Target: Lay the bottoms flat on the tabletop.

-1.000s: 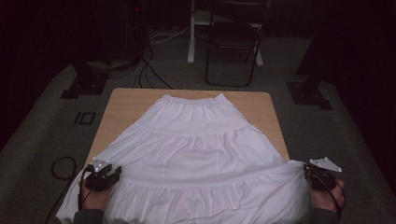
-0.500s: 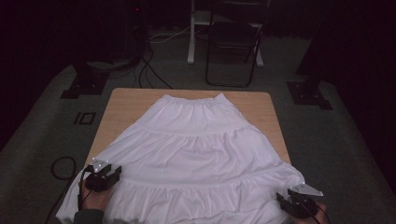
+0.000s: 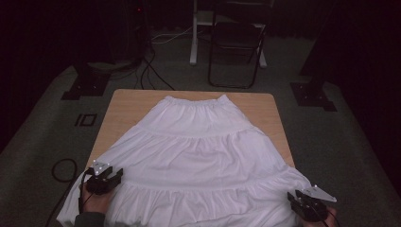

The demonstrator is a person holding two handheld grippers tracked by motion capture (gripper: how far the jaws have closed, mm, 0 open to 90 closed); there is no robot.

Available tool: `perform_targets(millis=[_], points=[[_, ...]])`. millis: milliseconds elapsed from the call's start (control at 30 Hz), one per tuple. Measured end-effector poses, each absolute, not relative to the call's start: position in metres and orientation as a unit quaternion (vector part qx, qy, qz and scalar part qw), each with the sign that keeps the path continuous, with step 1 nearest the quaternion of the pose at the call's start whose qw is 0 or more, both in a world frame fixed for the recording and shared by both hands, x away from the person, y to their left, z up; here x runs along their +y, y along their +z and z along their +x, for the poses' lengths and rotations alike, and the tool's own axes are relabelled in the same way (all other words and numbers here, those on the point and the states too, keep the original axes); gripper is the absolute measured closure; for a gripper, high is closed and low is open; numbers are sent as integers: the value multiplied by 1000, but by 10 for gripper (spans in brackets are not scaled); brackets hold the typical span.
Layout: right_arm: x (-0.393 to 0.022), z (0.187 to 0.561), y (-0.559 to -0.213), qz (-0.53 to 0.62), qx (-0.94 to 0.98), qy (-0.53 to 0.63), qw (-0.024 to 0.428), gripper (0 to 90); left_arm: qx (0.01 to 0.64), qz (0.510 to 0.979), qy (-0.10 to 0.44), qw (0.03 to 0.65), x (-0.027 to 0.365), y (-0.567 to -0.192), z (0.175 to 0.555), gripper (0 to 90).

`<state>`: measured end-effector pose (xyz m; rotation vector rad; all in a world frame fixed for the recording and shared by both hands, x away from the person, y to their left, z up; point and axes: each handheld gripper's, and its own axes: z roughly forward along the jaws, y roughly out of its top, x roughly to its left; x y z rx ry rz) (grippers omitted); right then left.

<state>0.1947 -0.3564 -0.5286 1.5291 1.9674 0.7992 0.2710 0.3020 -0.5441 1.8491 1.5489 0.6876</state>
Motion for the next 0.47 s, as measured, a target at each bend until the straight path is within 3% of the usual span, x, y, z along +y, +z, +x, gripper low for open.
perform_targets(millis=[133, 467], points=[[-347, 196, -522, 546, 712, 348, 273, 477, 587, 700, 261, 312, 302, -544, 271, 533], [-346, 197, -526, 543, 702, 362, 285, 468, 586, 699, 261, 314, 302, -545, 271, 530]])
